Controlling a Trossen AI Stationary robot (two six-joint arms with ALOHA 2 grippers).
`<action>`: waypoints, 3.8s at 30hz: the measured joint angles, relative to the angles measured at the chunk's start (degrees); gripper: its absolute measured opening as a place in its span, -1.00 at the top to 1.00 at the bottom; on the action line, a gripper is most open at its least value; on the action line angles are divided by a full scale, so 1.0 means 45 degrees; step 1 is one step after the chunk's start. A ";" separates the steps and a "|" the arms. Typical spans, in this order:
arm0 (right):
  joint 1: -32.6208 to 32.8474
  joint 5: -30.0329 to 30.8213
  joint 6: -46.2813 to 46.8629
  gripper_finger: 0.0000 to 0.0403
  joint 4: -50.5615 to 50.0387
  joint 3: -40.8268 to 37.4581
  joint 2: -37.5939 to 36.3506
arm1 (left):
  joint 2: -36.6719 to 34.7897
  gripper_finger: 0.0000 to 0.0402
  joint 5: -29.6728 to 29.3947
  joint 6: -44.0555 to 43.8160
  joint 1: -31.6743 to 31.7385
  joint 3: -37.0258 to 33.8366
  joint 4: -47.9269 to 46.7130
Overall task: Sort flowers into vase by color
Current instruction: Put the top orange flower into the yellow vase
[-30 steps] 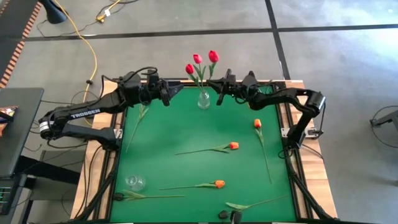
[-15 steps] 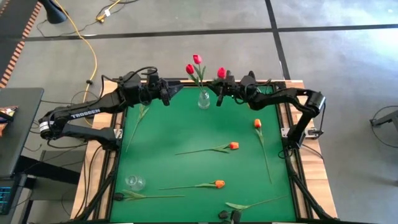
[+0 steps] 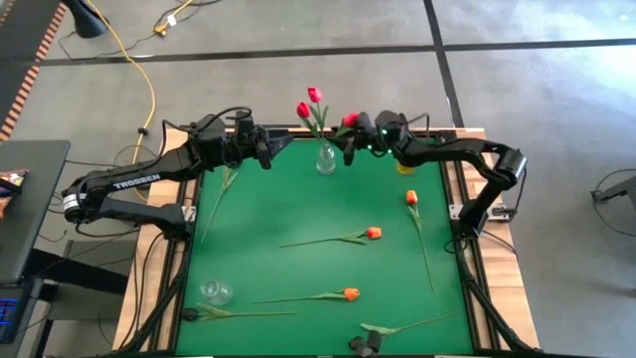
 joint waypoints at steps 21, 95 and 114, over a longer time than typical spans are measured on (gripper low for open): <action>-0.0016 0.0986 -0.5406 -0.40 -1.2921 0.3484 -0.2327 | 0.0000 0.09 0.1721 0.0908 -0.0010 0.0010 -0.1352; 0.9580 0.6365 0.2570 -0.40 -2.4772 0.3717 -0.9971 | 1.1477 0.47 -0.1268 0.5663 -0.5867 0.1520 -0.0041; 0.9580 0.6937 0.2531 -0.40 -2.4737 0.3714 -0.9962 | 1.0191 0.99 -0.1302 0.7006 -0.5245 0.1749 -0.0782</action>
